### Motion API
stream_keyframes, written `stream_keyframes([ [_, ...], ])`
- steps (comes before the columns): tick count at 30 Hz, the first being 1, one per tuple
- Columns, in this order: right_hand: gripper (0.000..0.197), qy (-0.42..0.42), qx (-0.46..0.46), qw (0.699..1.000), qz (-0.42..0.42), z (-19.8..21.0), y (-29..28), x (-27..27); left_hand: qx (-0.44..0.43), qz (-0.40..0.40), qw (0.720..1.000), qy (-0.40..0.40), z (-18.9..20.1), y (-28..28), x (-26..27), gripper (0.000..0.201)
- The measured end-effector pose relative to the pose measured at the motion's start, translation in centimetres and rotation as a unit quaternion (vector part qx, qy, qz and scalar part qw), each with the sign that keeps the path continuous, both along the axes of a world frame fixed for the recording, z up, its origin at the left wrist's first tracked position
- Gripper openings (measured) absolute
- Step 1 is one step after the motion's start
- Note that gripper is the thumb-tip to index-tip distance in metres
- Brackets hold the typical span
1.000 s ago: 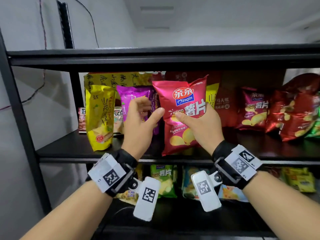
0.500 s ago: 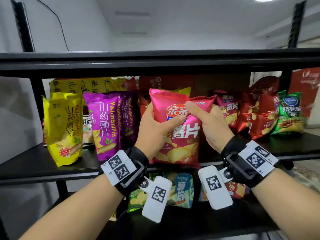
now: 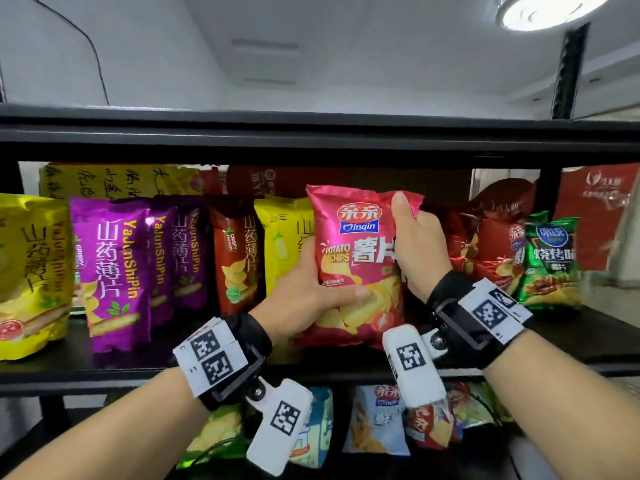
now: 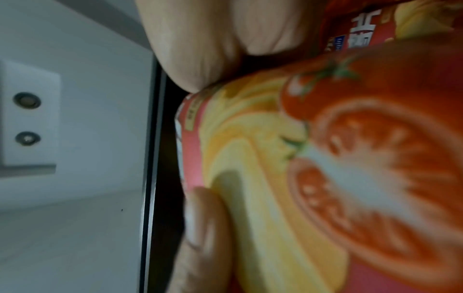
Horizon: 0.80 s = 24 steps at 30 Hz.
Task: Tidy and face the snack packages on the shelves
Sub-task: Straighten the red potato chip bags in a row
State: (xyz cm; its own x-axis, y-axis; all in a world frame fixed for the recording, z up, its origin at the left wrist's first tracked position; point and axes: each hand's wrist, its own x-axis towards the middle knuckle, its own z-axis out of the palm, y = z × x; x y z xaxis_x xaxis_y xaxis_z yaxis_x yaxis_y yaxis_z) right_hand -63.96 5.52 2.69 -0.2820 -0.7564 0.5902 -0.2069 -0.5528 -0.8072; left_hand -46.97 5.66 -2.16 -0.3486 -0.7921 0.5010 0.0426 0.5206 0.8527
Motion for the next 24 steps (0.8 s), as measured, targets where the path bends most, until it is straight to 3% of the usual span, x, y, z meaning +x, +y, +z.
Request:
stream_keyframes([
  [2,0.059,-0.049,0.058,0.995,0.059,-0.2,-1.1,-1.2,0.008,0.032,0.999,0.002,-0.4,-0.7,-0.9,0.092],
  [4,0.053,-0.092,0.109,0.973,0.184,-1.1,-1.5,-2.4,0.011,0.06,0.997,0.043,-0.3,-1.6,-1.8,0.084],
  [7,0.062,-0.051,0.154,0.938,0.308,-3.0,-1.6,-3.8,0.011,0.08,0.992,0.093,0.3,-2.7,-3.3,0.072],
  [12,0.054,-0.029,0.157,0.937,0.309,-3.2,-1.5,-6.4,0.003,0.108,0.994,0.014,0.2,-3.3,-4.8,0.051],
  [14,0.05,-0.04,0.189,0.929,0.316,-1.9,-1.0,-7.7,-0.037,0.147,0.988,0.004,0.3,-3.3,-4.4,0.027],
  [15,0.048,-0.042,0.211,0.923,0.32,-1.2,-0.8,-8.3,-0.073,0.153,0.986,-0.008,0.4,-3.2,-3.9,0.025],
  [17,0.042,-0.046,0.263,0.903,0.336,0.0,-0.3,-9.4,-0.189,0.157,0.964,-0.1,0.8,-3.0,-3.0,0.064],
  [19,0.041,-0.063,0.322,0.871,0.366,1.1,0.2,-10.3,-0.315,0.15,0.914,-0.206,1.4,-2.6,-2.8,0.089],
  [21,0.046,-0.086,0.362,0.838,0.4,1.8,0.6,-10.9,-0.385,0.129,0.886,-0.226,2.1,-1.9,-3.6,0.096],
  [24,0.051,-0.091,0.395,0.79,0.46,2.1,1.6,-11.4,-0.384,0.082,0.908,-0.148,2.9,-0.8,-5.2,0.081],
])
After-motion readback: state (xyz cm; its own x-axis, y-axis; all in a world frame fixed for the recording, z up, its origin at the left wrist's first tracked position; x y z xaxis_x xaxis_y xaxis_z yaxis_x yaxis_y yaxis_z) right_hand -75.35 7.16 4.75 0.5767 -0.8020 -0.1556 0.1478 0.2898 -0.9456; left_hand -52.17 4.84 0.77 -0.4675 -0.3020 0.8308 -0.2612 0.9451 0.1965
